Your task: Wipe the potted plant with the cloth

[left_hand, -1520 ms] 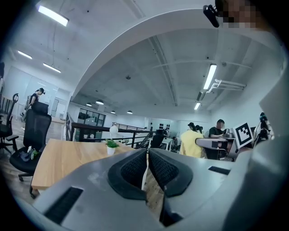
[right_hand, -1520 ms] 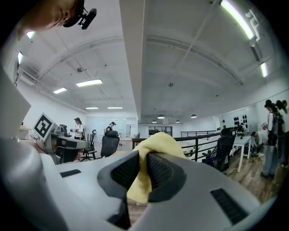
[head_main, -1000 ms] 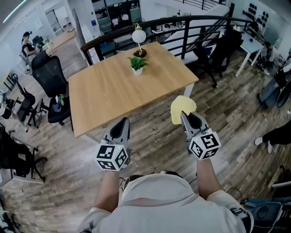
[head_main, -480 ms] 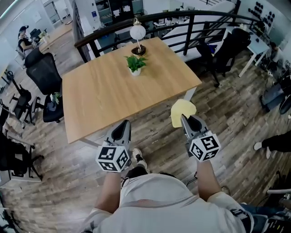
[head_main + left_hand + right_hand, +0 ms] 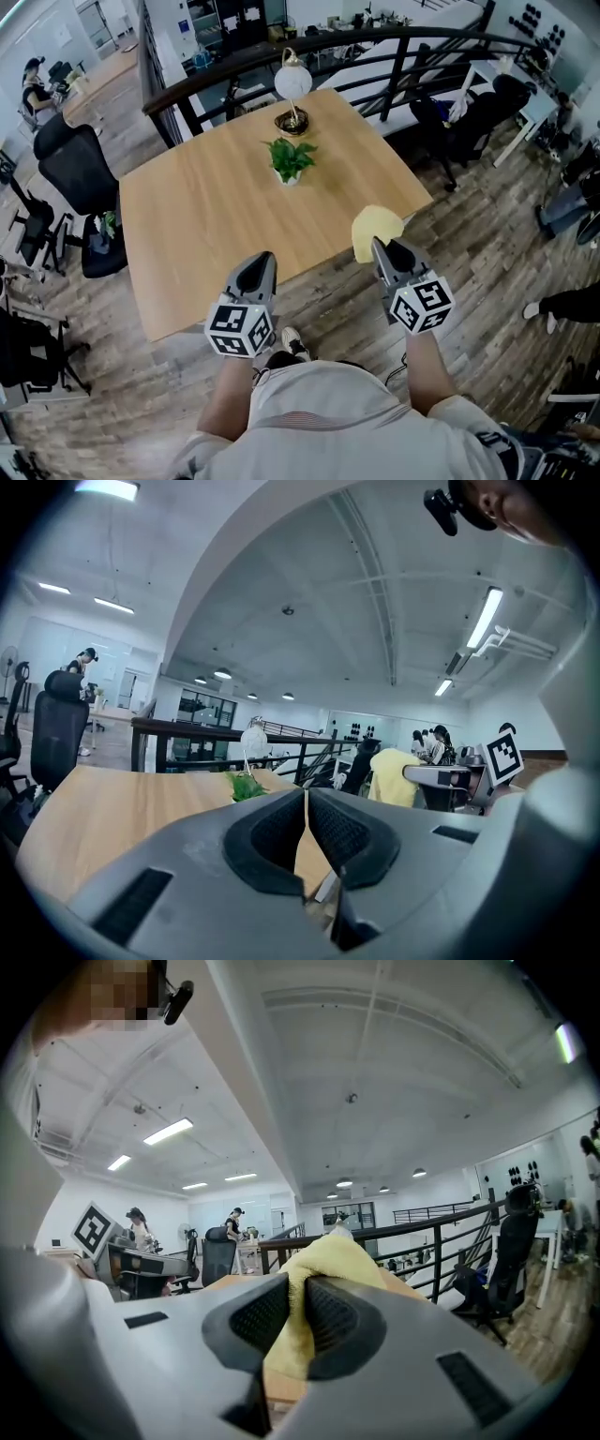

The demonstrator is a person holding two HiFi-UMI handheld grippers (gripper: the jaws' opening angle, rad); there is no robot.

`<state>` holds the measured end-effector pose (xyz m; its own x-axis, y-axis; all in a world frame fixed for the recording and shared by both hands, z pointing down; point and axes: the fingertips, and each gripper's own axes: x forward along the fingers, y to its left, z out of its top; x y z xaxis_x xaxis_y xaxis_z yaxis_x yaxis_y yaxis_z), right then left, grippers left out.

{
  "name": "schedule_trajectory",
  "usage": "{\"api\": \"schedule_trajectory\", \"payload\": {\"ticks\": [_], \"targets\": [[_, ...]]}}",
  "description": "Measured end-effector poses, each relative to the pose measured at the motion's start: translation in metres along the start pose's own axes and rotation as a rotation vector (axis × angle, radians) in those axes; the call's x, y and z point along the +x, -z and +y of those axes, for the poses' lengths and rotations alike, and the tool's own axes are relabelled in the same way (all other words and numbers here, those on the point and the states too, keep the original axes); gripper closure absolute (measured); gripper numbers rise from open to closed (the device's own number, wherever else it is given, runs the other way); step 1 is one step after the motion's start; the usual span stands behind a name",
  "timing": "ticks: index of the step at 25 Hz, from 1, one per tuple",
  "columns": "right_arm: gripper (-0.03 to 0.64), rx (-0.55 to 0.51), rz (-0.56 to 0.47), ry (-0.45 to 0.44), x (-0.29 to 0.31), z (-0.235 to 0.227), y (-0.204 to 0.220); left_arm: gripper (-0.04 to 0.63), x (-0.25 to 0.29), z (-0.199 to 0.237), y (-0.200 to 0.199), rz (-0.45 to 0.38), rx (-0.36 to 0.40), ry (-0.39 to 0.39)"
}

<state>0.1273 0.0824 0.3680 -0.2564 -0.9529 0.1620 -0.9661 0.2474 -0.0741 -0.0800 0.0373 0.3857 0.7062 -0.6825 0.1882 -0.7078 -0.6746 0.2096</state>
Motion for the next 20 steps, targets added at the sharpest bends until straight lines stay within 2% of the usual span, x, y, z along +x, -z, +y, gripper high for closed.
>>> {"api": "schedule_trajectory", "payload": {"ticks": [8,13,16,20], "targets": [[0.523,0.01,0.009,0.01,0.106,0.009,-0.013,0.572,0.051,0.088,-0.016,0.043,-0.004,0.032],[0.523,0.006,0.042,-0.001,0.147,-0.003,-0.013,0.572,0.079,0.116,-0.018,0.06,-0.03,0.025],[0.523,0.011,0.042,-0.012,0.176,-0.021,-0.016,0.572,0.103,0.133,-0.021,0.067,-0.038,0.004],[0.523,0.018,0.063,-0.071,0.221,-0.045,-0.016,0.572,0.137,0.153,-0.024,0.08,-0.059,-0.051]]}}
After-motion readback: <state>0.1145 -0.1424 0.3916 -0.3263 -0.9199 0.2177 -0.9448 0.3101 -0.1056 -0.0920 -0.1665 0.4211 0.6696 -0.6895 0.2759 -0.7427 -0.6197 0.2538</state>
